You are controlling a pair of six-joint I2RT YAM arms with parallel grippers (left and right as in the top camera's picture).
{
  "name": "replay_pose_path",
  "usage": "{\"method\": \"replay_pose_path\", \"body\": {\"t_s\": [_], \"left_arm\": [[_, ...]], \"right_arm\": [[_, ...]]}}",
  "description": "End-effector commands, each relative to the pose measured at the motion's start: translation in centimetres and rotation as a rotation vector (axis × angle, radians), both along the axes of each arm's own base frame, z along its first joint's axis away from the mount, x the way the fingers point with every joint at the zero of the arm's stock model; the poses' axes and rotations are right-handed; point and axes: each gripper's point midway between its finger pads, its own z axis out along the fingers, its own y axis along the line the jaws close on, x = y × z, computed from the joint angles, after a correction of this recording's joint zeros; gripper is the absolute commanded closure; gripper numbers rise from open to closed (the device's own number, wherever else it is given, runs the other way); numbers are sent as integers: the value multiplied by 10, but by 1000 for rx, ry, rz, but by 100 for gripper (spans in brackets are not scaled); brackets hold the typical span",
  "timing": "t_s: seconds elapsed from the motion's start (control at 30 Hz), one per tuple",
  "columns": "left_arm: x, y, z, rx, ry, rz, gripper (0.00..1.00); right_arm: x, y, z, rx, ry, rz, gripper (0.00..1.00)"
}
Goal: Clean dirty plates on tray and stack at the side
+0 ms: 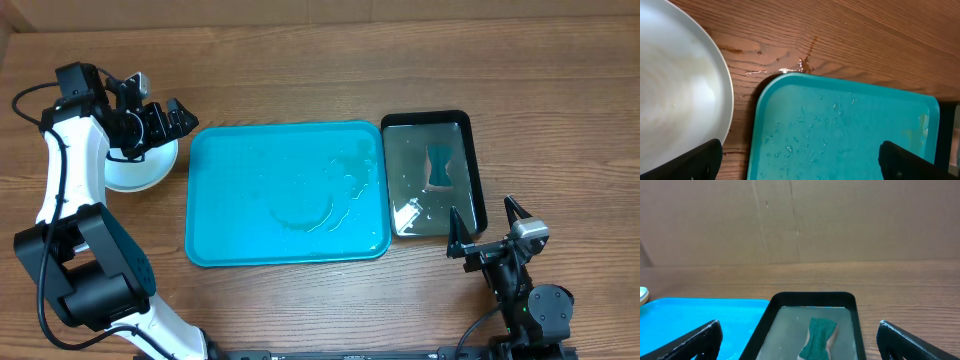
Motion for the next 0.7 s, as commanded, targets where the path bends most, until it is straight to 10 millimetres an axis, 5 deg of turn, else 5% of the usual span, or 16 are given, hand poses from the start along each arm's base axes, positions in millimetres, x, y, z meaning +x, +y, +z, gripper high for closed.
{"method": "replay_pose_path", "body": {"t_s": [0.0,0.3,0.67], "left_arm": [[0,-12,-1,-5,-6,-45,0],[3,-47,26,15,-68,-125,0],[-24,-116,147,86,-362,-273,0]], "right_arm": [[0,-1,-1,4,-5,-7,0],[0,-1,-1,4,-5,-7,0],[0,-1,-1,4,-5,-7,0]]}}
